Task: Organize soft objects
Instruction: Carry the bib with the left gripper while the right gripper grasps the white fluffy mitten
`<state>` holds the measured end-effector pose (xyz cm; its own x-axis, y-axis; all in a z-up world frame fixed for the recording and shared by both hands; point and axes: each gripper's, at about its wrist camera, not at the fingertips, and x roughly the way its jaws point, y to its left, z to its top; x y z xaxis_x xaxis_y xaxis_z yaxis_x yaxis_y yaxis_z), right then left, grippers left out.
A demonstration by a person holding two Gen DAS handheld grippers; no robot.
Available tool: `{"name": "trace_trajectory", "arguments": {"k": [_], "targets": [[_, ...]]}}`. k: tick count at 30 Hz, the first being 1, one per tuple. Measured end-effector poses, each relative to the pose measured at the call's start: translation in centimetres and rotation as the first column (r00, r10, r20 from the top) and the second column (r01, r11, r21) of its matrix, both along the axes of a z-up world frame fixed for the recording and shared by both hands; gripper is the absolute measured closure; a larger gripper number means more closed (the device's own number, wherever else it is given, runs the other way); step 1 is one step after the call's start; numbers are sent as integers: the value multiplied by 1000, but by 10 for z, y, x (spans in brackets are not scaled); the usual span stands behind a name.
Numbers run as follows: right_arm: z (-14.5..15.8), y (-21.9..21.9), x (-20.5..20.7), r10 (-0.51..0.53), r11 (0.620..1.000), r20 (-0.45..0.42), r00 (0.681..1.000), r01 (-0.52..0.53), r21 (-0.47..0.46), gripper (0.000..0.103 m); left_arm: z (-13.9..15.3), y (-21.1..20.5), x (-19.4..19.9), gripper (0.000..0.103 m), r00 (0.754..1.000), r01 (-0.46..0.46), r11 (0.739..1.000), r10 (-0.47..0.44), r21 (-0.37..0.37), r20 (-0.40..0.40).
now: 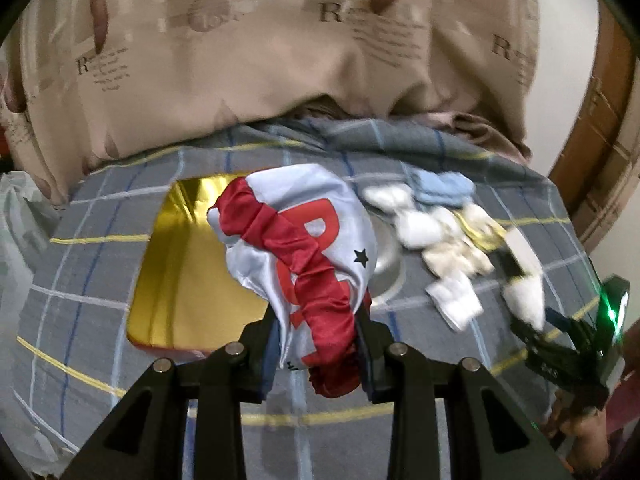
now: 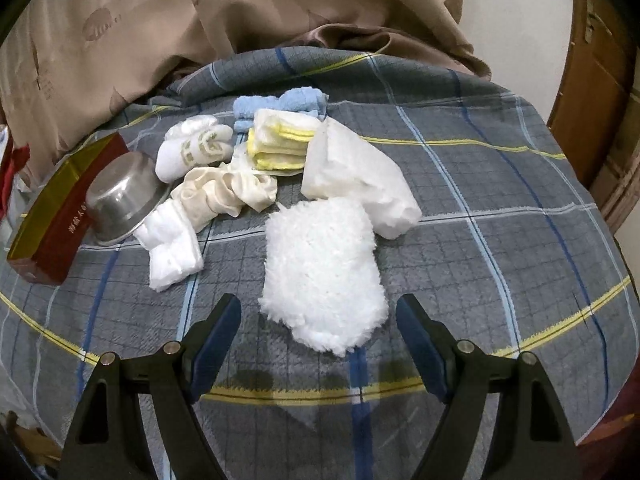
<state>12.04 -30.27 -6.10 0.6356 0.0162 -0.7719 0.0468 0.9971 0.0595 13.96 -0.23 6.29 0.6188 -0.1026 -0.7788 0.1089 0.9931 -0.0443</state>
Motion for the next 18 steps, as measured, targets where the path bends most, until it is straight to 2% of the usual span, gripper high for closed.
{"name": "trace_trajectory", "arguments": {"k": [5,10,12,14,18], "targets": [[-8,3,10,4,1000,-32,999,-4,-7,35,-5,24,33,70,999,-45,999,45,27,4],[-12,5,15,-1,1000,-34,999,0,-21,37,-21,44,66,70,997,-76,996,76,38,-20],[-11,5,18,-1,1000,-35,999,1,-27,41,-28,50,77,70,996,-84,995,86,45,-28],[-11,5,20,6,1000,-33,999,-7,-22,55,-35,55,87,70,995,-91,994,93,55,-37],[-8,4,24,7,1000,-36,999,-7,-8,63,-49,66,106,70,992,-107,992,111,62,-60]]}}
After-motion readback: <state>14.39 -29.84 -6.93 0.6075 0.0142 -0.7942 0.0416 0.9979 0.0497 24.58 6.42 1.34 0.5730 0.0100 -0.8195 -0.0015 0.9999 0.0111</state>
